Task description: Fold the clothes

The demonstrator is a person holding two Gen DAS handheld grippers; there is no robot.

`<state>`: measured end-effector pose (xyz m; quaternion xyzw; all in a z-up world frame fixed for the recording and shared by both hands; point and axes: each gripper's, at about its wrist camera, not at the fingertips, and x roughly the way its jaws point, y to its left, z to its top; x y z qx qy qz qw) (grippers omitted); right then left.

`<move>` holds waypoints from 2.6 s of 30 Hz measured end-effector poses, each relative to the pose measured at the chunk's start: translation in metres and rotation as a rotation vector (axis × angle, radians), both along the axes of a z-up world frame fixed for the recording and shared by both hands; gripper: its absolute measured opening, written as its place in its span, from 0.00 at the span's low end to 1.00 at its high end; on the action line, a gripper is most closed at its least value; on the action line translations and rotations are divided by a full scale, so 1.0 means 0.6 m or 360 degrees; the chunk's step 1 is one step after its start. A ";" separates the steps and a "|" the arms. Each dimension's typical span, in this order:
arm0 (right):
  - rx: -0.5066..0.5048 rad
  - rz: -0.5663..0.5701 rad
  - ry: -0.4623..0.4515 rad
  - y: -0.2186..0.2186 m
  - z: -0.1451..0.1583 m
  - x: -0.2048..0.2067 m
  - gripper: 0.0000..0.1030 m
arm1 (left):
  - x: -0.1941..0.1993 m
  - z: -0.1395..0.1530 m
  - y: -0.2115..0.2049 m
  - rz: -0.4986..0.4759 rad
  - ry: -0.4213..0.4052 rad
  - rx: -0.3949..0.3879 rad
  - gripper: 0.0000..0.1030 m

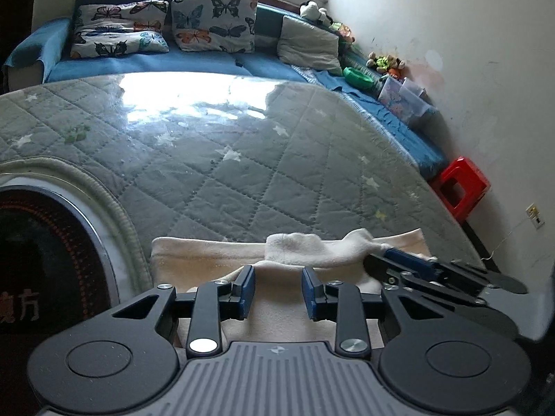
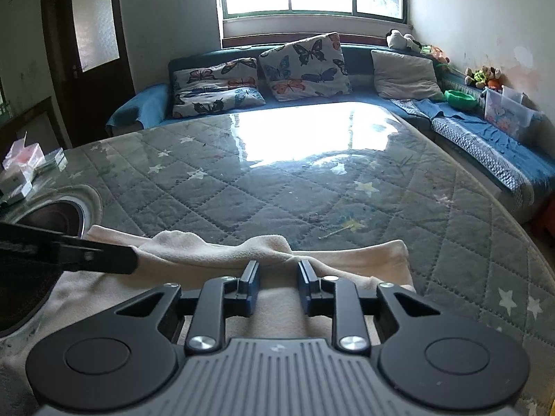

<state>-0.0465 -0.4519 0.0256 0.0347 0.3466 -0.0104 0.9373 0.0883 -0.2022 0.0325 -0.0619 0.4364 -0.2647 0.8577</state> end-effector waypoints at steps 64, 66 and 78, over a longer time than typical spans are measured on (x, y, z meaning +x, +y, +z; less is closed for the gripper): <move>-0.0145 0.0068 -0.0019 0.054 0.034 -0.198 0.43 | -0.179 0.022 0.104 -0.0076 -0.0114 0.0014 0.40; -0.0143 0.0067 -0.0031 0.056 0.039 -0.202 0.51 | -0.183 0.025 0.113 -0.0062 -0.0120 0.0022 0.42; -0.0160 0.0082 -0.0093 0.091 0.058 -0.213 0.75 | -0.209 0.033 0.167 0.0032 -0.0151 0.0022 0.69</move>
